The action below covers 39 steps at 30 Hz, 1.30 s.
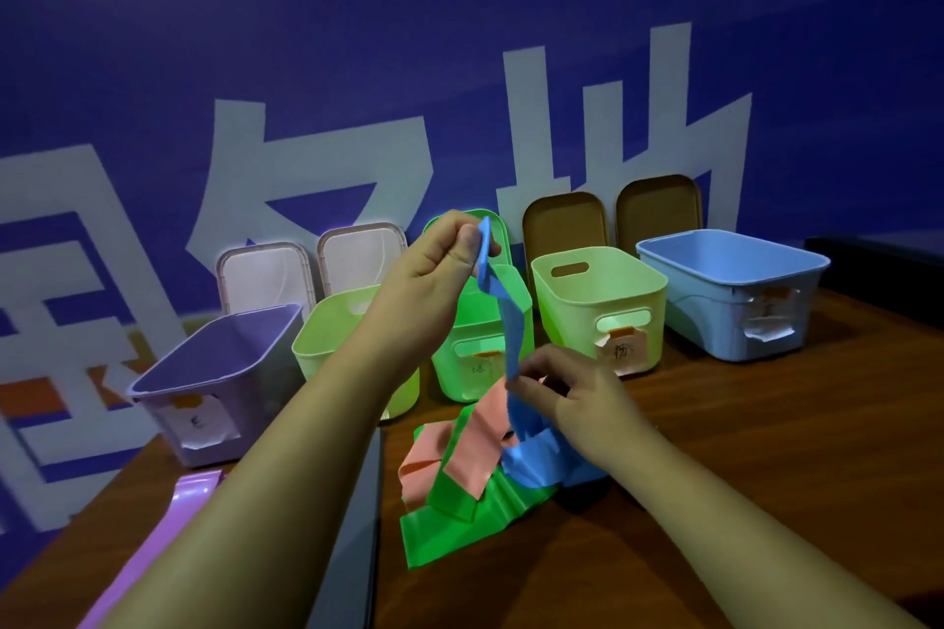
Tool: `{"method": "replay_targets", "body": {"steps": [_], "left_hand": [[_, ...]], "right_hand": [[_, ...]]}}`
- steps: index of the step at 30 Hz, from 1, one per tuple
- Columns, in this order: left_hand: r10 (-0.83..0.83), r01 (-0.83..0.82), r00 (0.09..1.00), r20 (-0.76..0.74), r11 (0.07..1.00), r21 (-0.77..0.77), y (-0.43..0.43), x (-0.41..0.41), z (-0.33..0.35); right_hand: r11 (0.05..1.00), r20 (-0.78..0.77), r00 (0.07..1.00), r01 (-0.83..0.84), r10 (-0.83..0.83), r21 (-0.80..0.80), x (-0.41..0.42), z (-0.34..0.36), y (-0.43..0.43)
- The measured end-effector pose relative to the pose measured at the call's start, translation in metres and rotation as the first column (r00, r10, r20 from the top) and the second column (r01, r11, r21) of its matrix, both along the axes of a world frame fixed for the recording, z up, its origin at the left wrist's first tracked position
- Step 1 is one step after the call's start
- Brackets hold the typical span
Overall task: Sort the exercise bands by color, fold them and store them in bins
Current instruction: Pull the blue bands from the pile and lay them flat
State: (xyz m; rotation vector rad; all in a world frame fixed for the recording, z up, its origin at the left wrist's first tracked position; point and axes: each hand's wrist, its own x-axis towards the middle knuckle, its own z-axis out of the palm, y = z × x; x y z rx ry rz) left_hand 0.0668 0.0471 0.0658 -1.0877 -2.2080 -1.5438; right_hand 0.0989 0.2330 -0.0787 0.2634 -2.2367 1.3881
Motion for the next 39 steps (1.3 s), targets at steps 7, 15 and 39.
{"method": "replay_targets", "body": {"steps": [7,15,39], "left_hand": [[-0.011,0.010,1.000,0.016,0.998,0.060,-0.011,0.001,0.021],[-0.038,0.034,0.999,0.027,0.990,0.135,-0.023,0.003,0.024],[0.083,-0.100,0.993,0.088,0.974,0.204,-0.052,-0.001,0.009]], "right_hand": [[0.992,0.043,0.998,-0.046,0.051,-0.114,-0.002,0.036,-0.013],[0.979,0.006,0.996,-0.083,0.086,-0.188,0.011,0.066,-0.040],[0.992,0.056,0.997,0.066,-0.060,-0.110,0.012,0.061,-0.088]]}}
